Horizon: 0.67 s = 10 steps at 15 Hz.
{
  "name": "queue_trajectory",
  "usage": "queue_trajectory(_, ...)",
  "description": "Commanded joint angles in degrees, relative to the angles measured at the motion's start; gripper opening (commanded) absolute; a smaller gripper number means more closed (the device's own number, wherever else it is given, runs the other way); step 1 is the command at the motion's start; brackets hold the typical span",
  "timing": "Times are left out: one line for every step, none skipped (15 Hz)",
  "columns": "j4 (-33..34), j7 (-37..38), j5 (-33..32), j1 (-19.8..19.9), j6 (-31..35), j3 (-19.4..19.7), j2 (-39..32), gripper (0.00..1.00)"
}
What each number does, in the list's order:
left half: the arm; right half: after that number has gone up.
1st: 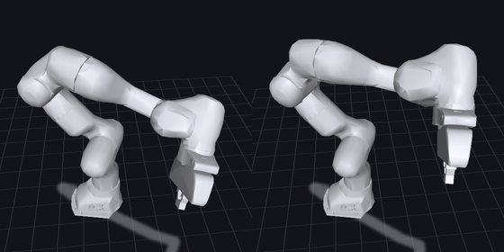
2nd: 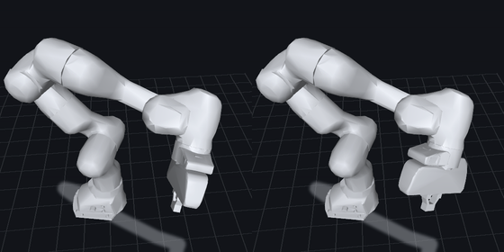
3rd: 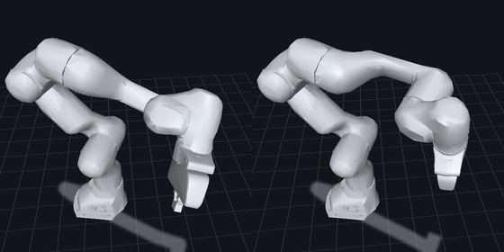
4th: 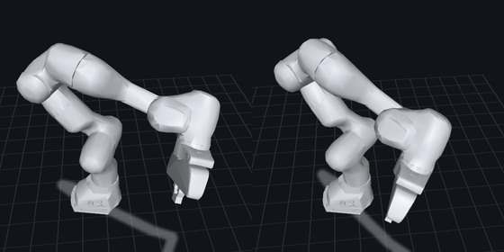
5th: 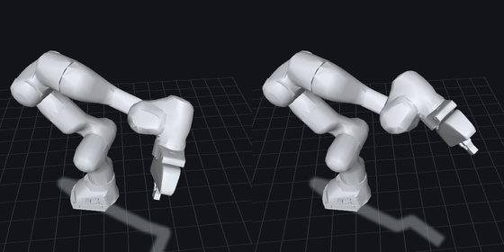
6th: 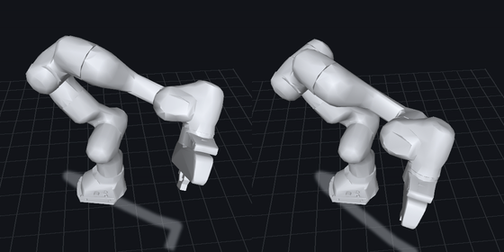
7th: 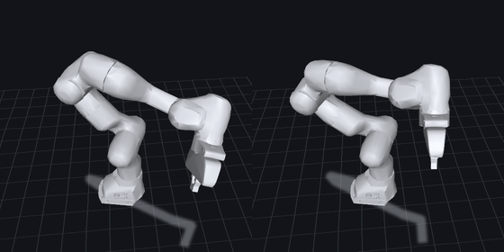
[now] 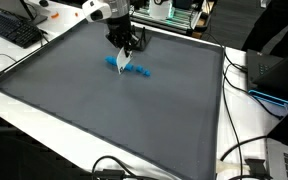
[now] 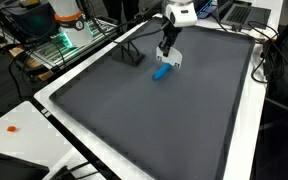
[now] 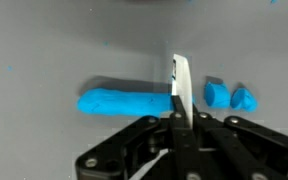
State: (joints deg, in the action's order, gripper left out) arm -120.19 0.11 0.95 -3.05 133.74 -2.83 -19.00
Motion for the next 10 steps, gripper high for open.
queue_trajectory(-0.1,-1.7,-0.4,0.5,2.3,0.1,-2.5,0.01)
queue_trajectory(0.0,-1.8,-0.3,0.5,2.3,0.1,-2.7,0.01)
queue_trajectory(0.0,-1.8,-0.4,0.5,2.4,0.2,-2.9,0.01)
queue_trajectory(0.0,-1.8,-0.5,0.4,2.5,0.2,-3.2,0.01)
queue_trajectory(0.0,-1.9,-0.5,0.4,2.5,0.2,-3.4,0.01)
queue_trajectory(0.1,-1.9,-0.5,0.5,2.5,0.2,-3.6,0.01)
queue_trajectory(0.1,-1.9,-0.5,0.4,2.4,0.2,-3.8,0.01)
queue_trajectory(0.3,-2.0,-0.3,0.5,2.1,0.1,-4.0,0.01)
queue_trajectory(0.5,-2.0,0.5,0.7,1.4,-0.1,-4.1,0.01)
queue_trajectory(0.6,-1.9,1.0,0.7,0.8,-0.2,-3.9,0.01)
